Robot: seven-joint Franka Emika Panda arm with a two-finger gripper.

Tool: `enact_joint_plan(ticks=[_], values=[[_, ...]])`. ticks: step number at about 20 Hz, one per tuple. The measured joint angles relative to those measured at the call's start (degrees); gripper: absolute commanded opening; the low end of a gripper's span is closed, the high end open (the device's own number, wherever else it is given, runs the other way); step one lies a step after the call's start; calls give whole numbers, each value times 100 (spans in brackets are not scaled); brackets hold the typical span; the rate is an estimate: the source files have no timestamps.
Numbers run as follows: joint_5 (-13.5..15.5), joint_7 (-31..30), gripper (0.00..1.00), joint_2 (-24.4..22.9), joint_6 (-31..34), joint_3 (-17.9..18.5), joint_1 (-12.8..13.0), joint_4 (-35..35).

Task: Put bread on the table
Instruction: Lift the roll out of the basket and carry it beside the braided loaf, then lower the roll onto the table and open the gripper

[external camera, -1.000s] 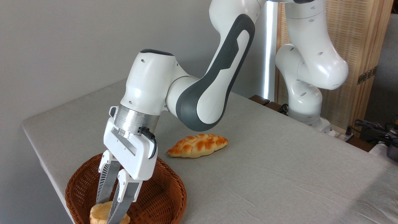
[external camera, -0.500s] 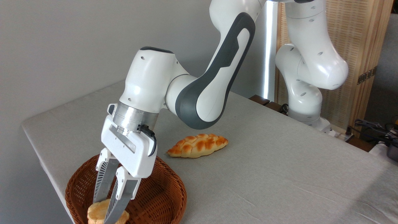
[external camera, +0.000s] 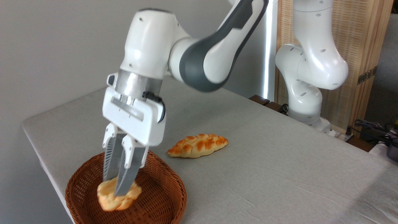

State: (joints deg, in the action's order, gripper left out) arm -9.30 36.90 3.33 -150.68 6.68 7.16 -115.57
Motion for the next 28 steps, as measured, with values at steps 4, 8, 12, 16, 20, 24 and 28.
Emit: enact_joint_plan(ticks=[4, 8, 12, 16, 20, 24, 28], values=[[157, -2, 53, -551, 1341, -28, 72, 0], [729, -1, 56, -1022, 2504, -25, 114, -16], [886, 82, 69, -1344, 3648, -14, 114, -112], [895, 197, 90, -1423, 4256, 96, 113, -374], [897, 369, 100, -1281, 4249, 201, 113, -557], [940, 404, 100, -1063, 4217, 211, 115, -557], [1168, 436, 100, -1010, 4162, 211, 115, -530]])
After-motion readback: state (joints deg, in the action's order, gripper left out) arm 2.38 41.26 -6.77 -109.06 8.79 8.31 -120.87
